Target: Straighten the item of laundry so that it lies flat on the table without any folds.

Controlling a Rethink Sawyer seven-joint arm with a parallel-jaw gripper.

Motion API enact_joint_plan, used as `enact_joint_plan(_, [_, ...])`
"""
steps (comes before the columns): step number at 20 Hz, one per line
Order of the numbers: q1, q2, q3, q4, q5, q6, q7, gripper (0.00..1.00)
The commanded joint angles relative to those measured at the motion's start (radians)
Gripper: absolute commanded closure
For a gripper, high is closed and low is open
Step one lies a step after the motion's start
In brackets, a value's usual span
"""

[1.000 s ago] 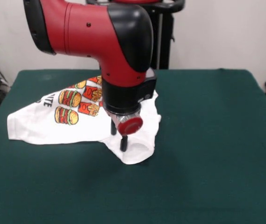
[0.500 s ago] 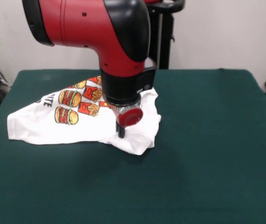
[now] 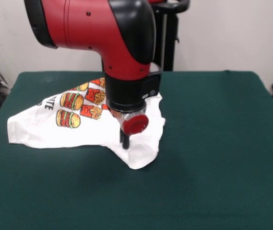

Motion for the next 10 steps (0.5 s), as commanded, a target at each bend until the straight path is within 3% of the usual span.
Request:
enact_joint_plan(1, [0.061,0.078,0.071,0.022,0.026,-0.06,0.017,1.0])
enact_joint_plan(10, [0.107,0.11,0.074,-0.091,0.082,-0.024,0.063,1.0])
